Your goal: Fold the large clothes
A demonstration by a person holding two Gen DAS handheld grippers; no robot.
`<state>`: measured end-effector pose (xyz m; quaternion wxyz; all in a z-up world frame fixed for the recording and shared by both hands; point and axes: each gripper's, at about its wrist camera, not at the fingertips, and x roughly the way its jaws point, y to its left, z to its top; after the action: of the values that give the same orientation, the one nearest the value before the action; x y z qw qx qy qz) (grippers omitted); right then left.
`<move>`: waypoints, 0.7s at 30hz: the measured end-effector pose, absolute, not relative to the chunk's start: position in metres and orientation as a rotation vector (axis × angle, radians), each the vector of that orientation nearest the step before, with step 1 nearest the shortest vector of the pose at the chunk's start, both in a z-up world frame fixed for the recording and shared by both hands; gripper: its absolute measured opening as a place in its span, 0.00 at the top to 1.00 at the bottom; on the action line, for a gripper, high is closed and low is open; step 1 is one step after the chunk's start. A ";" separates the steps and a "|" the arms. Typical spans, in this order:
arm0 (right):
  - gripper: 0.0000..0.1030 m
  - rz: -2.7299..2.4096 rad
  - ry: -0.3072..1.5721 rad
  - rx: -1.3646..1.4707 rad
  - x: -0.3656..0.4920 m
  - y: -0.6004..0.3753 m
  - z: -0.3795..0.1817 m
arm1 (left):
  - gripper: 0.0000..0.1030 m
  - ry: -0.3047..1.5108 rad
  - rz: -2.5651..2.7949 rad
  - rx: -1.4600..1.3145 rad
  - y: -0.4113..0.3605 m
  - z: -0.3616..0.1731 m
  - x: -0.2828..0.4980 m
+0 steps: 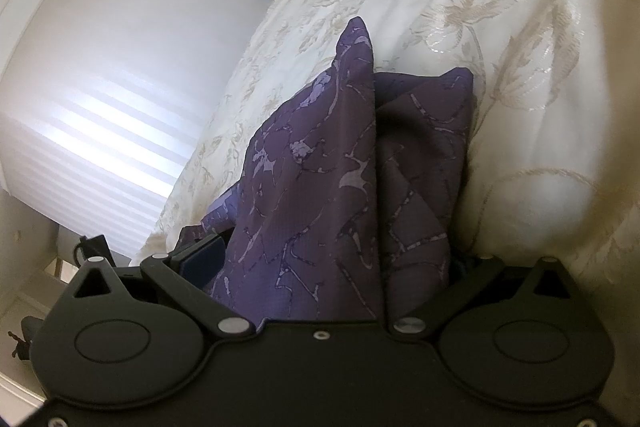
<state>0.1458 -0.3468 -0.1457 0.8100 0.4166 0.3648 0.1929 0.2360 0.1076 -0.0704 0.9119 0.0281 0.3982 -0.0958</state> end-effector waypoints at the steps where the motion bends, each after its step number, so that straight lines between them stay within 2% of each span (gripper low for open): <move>1: 0.00 0.413 0.779 0.887 0.146 -0.347 -0.146 | 0.03 0.822 -0.196 0.061 0.108 -0.066 0.235; 3: 0.00 0.415 0.778 0.883 0.146 -0.347 -0.145 | 0.22 0.808 -0.194 0.052 0.109 -0.056 0.228; 10: 0.00 0.414 0.778 0.879 0.146 -0.347 -0.145 | 0.30 0.750 -0.255 -0.014 0.111 -0.023 0.173; 12: 0.00 0.415 0.778 0.878 0.146 -0.348 -0.145 | 0.45 0.747 -0.275 -0.033 0.110 -0.020 0.154; 15: 0.00 0.415 0.777 0.878 0.146 -0.348 -0.145 | 0.57 0.745 -0.274 -0.034 0.108 -0.023 0.131; 21: 0.00 0.415 0.777 0.873 0.146 -0.347 -0.145 | 0.63 0.751 -0.273 -0.067 0.106 -0.030 0.094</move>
<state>0.1459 -0.3474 -0.1449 0.8137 0.4092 0.3642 0.1945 0.0942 0.1062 -0.0303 0.9207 -0.0325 0.3654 -0.1331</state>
